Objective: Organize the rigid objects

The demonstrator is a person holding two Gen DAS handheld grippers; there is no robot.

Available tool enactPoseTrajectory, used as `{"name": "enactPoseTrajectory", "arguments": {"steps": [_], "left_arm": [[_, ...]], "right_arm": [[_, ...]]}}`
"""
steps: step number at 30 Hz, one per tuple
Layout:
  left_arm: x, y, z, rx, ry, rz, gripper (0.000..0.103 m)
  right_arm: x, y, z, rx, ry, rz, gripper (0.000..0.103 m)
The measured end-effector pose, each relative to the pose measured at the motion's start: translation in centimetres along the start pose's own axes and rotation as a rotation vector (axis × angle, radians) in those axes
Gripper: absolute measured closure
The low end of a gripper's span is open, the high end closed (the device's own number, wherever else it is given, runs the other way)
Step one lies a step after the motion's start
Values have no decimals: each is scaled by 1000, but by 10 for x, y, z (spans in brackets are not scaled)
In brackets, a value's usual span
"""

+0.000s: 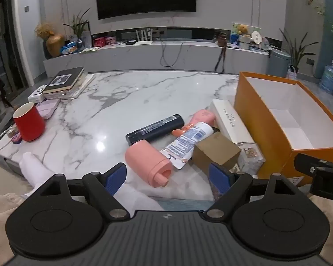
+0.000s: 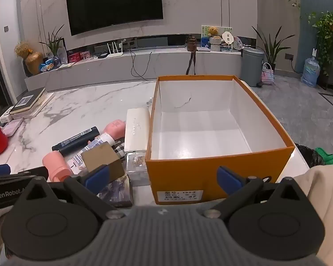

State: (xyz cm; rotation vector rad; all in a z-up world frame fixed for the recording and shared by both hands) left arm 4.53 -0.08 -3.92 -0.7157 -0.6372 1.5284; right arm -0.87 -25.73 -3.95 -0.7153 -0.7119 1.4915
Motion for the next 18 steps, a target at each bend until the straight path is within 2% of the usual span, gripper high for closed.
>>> {"name": "enactPoseTrajectory", "arguments": {"steps": [3,5,10,18], "left_arm": [[-2,0,6,-12,26,-10,5],[-6,0,1,9,27,-23,5],[-10,3,2,25,87,-38,5],[-9,5,-2,45,85,-26,5]], "right_arm": [[0,0,0,-1,-1,-1,2],[0,0,0,1,-2,-1,2],[0,2,2,6,-5,1,2],[1,0,-1,8,-8,3,2]]}}
Point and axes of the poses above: each gripper's, at about its wrist camera, not at the fingertips, and z roughly against the way its jaws point, x to its left, y to its underside, the point moved 6 cm from there along -z, roughly the way its jaws point, and after that the axes turned 8 degrees about z, right-handed, at the moved point
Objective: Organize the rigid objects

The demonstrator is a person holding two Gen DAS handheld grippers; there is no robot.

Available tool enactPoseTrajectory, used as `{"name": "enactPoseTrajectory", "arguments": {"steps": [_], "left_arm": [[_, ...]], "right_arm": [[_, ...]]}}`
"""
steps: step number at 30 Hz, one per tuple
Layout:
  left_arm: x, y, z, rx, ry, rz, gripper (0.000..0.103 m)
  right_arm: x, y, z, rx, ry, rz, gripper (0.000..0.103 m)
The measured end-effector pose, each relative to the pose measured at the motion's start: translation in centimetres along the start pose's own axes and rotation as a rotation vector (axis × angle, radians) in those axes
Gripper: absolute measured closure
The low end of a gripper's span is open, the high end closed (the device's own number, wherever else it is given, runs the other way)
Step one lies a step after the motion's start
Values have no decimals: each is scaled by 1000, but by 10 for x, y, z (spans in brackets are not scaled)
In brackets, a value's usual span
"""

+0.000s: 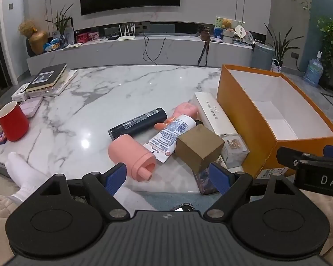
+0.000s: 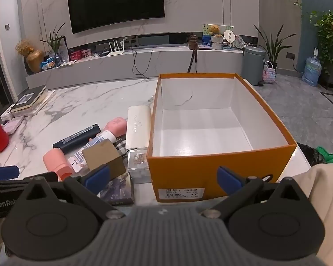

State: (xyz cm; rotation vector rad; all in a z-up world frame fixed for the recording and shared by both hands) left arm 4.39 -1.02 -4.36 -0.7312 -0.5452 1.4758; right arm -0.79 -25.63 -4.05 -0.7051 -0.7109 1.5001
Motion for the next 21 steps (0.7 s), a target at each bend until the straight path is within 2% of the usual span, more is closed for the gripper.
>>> {"name": "enactPoseTrajectory", "arguments": {"steps": [21], "left_arm": [[2,1,1,1,1,4,5]], "right_arm": [[1,4,-3,17,-7,3,2]]}}
Point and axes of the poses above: each gripper's, at about its wrist camera, not at the fingertips, and z roughly against the way its jaws point, x to its left, y to its underside, the point moved 6 cm from there along -z, roughly the way its jaws point, and after that the axes turned 8 degrees about z, right-handed, at the moved point
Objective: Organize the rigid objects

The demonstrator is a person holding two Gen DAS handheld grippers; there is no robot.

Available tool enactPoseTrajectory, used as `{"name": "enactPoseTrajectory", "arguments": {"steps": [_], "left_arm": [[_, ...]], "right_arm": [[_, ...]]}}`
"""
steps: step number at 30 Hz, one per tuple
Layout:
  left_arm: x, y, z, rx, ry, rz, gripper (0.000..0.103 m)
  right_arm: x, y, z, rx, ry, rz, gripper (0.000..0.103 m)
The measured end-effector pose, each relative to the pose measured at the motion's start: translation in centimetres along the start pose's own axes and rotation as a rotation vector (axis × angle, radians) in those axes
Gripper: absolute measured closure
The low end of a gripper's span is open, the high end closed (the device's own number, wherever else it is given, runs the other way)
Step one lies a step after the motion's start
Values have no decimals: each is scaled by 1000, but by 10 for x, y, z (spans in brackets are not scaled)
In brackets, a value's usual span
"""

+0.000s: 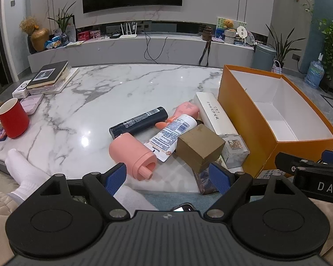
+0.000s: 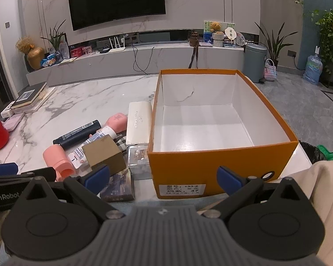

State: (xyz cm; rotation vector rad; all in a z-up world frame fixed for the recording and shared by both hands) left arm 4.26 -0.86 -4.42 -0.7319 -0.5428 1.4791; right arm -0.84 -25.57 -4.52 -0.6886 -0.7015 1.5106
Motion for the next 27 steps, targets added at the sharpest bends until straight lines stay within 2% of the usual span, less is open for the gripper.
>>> {"name": "enactPoseTrajectory", "arguments": {"steps": [27], "left_arm": [[2,0,0,13,16,23,5]], "right_arm": [[4,2,-4,17,3,25,2]]}}
Point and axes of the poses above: each gripper's, at about its wrist camera, not at the fingertips, and z roughly against the way its jaws point, x to its left, y to its underside, the point moved 6 cm from there along -z, roughly the way its jaws point, and after that the axes turned 8 degrees about z, right-handed, at the moved point
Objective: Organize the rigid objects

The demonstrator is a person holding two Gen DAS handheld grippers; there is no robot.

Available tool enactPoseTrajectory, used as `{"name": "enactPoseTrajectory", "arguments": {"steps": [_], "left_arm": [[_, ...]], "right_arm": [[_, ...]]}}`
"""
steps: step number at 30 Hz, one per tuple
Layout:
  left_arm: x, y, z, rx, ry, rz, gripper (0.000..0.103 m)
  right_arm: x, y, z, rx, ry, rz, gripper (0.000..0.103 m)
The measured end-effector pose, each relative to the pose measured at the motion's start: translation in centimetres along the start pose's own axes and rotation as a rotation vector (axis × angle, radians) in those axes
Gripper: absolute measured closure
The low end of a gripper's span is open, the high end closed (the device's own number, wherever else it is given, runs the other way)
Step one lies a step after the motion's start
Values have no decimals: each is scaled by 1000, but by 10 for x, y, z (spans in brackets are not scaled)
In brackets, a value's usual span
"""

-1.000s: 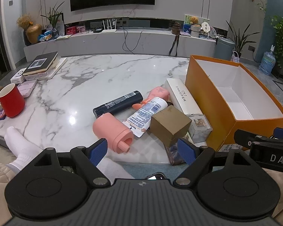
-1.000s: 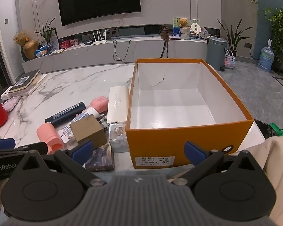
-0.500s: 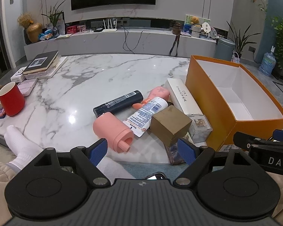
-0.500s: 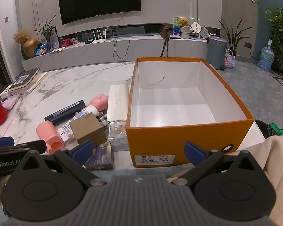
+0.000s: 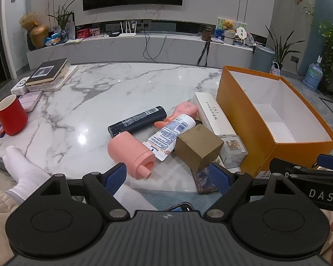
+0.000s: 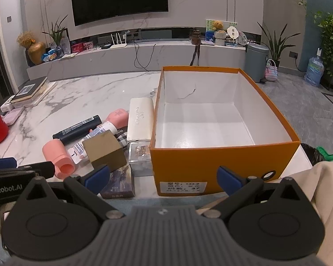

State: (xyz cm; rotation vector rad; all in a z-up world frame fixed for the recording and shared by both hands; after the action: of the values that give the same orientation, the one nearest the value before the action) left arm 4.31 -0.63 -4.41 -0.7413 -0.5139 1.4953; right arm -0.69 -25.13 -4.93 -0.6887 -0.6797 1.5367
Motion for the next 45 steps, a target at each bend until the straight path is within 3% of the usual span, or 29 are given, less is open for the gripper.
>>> {"name": "enactPoseTrajectory", "arguments": {"steps": [7,10,12,14,17,21,27,28,32,34,37,45], "left_arm": [[12,-9,6,-40,22,46,5],[20,-14,6,-44,-4,65,5],[26,-17,3,-28,-10,73,5],[29,-21,2,-5,29,76,5],[33,-29,2,-23,13,41,5],[34,-42,-4,10,30,12,5],[39,-58,-31,65,12,-62,11],[41,-60,-36,67,11,-58,12],[47,-70,-56,68,-16,-60,12],[51,-72,-68,95,-17,-66,17],[59,-71,-86,165,-8,-1,26],[78,-61,-122,299,23,139,26]], "right_arm": [[4,-2,-2,0,-22,14,2],[11,-5,-4,-6,-55,42,2],[20,-9,-6,-9,-82,79,2],[29,-13,-7,-19,-101,129,3],[42,-23,-8,-52,-117,214,3],[59,-37,-19,-63,-145,313,3],[74,-56,-50,1,-200,414,8],[76,-59,-57,15,-210,437,12],[85,-64,-79,78,-247,490,13],[91,-64,-90,115,-267,514,16],[100,-62,-108,166,-292,542,19],[106,-51,-137,278,-336,527,26]]}}
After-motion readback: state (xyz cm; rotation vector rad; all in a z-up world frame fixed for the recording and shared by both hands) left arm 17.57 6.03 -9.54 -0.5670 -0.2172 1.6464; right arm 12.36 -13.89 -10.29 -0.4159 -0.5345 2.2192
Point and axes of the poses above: each gripper's, at about its wrist camera, not at the fingertips, and z roughly against the way its jaws point, x to its left, y to its underside, the point moved 6 cm from there along -z, roughly the way its jaws point, and after that the axes turned 8 degrees about z, right-handed, at the moved point
